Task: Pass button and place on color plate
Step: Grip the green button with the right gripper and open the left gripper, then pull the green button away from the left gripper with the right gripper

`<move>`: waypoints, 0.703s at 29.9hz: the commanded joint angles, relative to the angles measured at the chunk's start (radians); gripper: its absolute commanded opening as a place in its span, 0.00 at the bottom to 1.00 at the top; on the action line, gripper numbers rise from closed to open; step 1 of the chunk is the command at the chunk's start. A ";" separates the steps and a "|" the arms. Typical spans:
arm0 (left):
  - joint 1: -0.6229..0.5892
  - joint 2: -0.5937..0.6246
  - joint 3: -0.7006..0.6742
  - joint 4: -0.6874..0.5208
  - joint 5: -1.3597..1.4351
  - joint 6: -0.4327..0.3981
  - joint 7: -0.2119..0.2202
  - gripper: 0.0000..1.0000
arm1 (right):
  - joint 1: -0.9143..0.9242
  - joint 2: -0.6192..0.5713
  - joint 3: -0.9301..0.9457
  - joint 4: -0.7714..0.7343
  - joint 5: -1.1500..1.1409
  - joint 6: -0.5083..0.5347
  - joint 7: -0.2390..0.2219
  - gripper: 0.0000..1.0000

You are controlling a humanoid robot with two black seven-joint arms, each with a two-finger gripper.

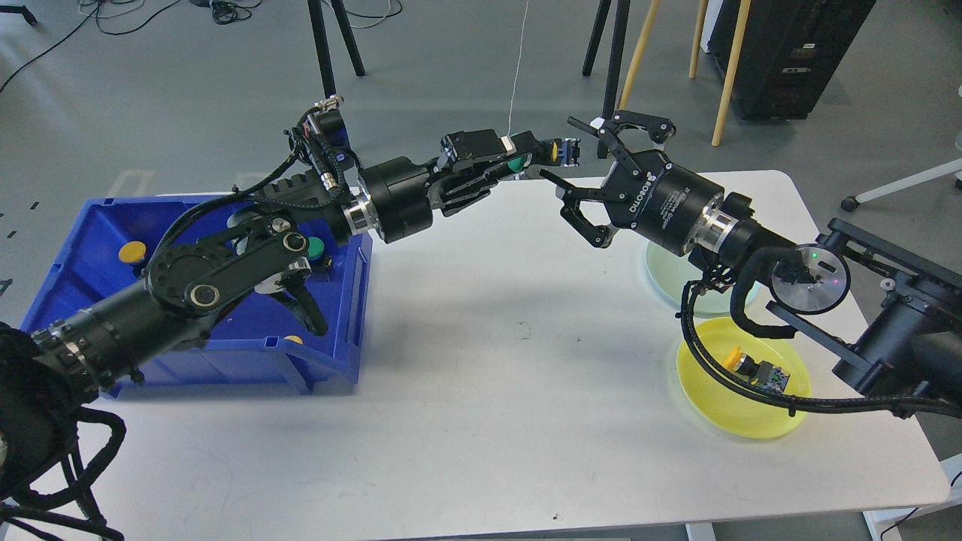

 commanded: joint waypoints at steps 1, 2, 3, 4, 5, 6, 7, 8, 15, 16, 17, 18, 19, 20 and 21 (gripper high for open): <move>0.001 -0.002 0.000 0.000 0.000 -0.001 0.000 0.09 | 0.000 0.002 -0.002 -0.003 0.000 0.000 -0.001 0.78; 0.001 -0.002 0.000 -0.001 0.000 -0.001 0.000 0.09 | 0.000 0.002 -0.002 -0.003 0.000 0.000 -0.001 0.78; 0.001 -0.002 0.000 -0.001 0.000 -0.001 0.000 0.09 | 0.000 0.002 -0.002 -0.006 0.000 0.000 -0.001 0.78; 0.001 0.000 0.000 -0.001 0.000 -0.001 0.000 0.09 | -0.001 0.002 -0.002 -0.007 0.000 0.000 -0.001 0.78; 0.001 0.000 0.000 -0.003 0.000 -0.003 0.000 0.09 | -0.001 0.002 -0.002 -0.007 -0.002 0.000 -0.001 0.78; 0.001 0.000 0.000 -0.005 0.000 -0.003 0.000 0.09 | -0.001 0.002 -0.003 -0.009 -0.003 0.000 -0.001 0.78; 0.001 0.000 0.000 -0.011 0.000 -0.006 0.000 0.09 | -0.001 0.002 -0.003 -0.009 -0.008 0.000 -0.001 0.78; 0.000 0.000 -0.003 -0.015 0.000 -0.014 0.000 0.09 | -0.001 0.002 -0.003 -0.009 -0.012 0.000 -0.001 0.78; 0.000 0.000 0.000 -0.023 0.000 -0.018 0.000 0.09 | -0.003 0.004 -0.008 -0.015 -0.020 -0.001 -0.001 0.75; 0.001 0.000 0.000 -0.023 0.000 -0.018 0.000 0.09 | -0.003 0.005 -0.008 -0.015 -0.019 -0.001 -0.001 0.70; 0.001 0.000 0.000 -0.023 0.000 -0.018 0.000 0.09 | -0.003 0.005 -0.008 -0.015 -0.020 -0.001 -0.001 0.66; 0.001 0.000 0.000 -0.024 0.000 -0.018 0.000 0.09 | -0.003 0.012 -0.009 -0.015 -0.020 -0.001 -0.001 0.61; 0.001 0.000 0.000 -0.024 0.000 -0.018 0.000 0.09 | -0.001 0.015 -0.009 -0.015 -0.020 0.000 -0.001 0.55; 0.001 0.000 0.001 -0.023 0.000 -0.018 0.000 0.09 | 0.000 0.019 -0.011 -0.015 -0.022 0.000 -0.001 0.48; 0.001 0.000 0.001 -0.024 0.000 -0.018 0.000 0.09 | 0.000 0.019 -0.011 -0.015 -0.025 0.000 0.001 0.42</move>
